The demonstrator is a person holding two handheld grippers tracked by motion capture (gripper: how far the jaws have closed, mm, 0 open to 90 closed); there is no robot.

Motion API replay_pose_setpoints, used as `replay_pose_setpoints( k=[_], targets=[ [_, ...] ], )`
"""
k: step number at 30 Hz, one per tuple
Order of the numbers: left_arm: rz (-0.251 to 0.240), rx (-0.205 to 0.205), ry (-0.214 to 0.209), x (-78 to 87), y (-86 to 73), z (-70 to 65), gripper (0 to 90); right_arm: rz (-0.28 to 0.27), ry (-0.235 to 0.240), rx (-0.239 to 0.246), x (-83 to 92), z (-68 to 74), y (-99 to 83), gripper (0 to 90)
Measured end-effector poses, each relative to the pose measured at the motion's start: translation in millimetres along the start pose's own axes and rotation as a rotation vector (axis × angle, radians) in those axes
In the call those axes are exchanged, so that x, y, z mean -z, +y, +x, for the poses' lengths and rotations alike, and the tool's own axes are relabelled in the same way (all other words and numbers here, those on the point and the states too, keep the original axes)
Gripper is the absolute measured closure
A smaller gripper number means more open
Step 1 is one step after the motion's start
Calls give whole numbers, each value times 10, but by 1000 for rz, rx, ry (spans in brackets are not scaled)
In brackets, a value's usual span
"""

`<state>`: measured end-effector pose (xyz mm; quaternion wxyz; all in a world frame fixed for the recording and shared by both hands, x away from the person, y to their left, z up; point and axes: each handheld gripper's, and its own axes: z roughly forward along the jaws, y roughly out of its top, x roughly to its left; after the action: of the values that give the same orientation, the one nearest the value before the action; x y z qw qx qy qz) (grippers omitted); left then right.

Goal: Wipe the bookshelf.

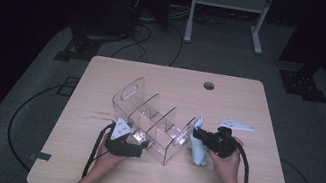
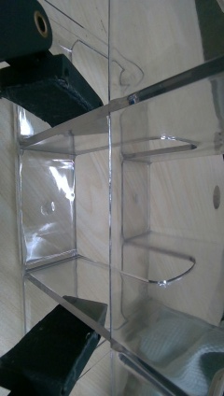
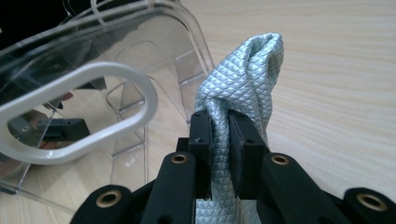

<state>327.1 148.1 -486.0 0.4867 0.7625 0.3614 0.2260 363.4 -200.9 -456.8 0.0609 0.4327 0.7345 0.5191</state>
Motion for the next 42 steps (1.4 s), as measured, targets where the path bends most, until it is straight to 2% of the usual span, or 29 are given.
replay_pose_setpoints(
  k=[2, 4, 9, 13, 17, 22, 25, 26, 27, 29, 30, 31, 32, 34, 35, 38, 39, 41, 42],
  targets=[
    [0, 2, 1, 0, -1, -1, 78, 3, 1, 1, 29, 18, 23, 799],
    [-1, 2, 1, 0, -3, -1, 78, -18, 8, 16, 89, 52, 88, 799],
    [-3, 6, -1, -4, -3, -10, 77, -62, 16, 42, 244, 163, 355, 799],
    [0, 8, -3, -5, -1, -10, 77, -73, 5, 62, 285, 198, 536, 799],
    [-3, 2, -2, -10, 3, -15, 77, -78, 10, 57, 290, 203, 640, 799],
    [-2, 4, -1, -12, 5, -20, 77, -41, 30, 63, 243, 295, 667, 801],
    [-1, 10, -2, -10, 1, -21, 77, -27, 95, 84, 238, 412, 650, 801],
    [0, 9, -3, -9, 0, -20, 77, -13, 101, 98, 241, 461, 647, 801],
    [-1, 9, -2, -10, 0, -21, 78, -6, 88, 122, 247, 495, 652, 801],
    [-3, 4, -1, -11, 4, -24, 77, 1, 59, 136, 248, 493, 677, 801],
    [-2, 4, -1, -11, 4, -24, 77, 1, 37, 129, 246, 464, 692, 801],
    [-2, 4, -1, -11, 4, -24, 77, 1, 37, 129, 246, 464, 692, 801],
    [-5, 5, -1, -13, 2, -24, 77, 3, 6, 106, 230, 377, 716, 801],
    [-6, 5, 0, -14, 3, -26, 77, 1, 13, 80, 223, 342, 716, 801],
    [-4, 2, 2, -12, 5, -25, 77, 2, 6, 87, 226, 362, 710, 801],
    [-4, 6, 2, -13, 3, -28, 77, 8, 41, 115, 236, 501, 672, 800],
    [-5, 7, 2, -13, 3, -28, 77, 8, 41, 115, 236, 501, 672, 800],
    [-1, 8, 2, -10, 2, -24, 77, 18, 70, 139, 241, 614, 644, 800],
    [-2, 6, 1, -8, 2, -25, 78, 32, 72, 171, 250, 674, 640, 800]
  ],
)
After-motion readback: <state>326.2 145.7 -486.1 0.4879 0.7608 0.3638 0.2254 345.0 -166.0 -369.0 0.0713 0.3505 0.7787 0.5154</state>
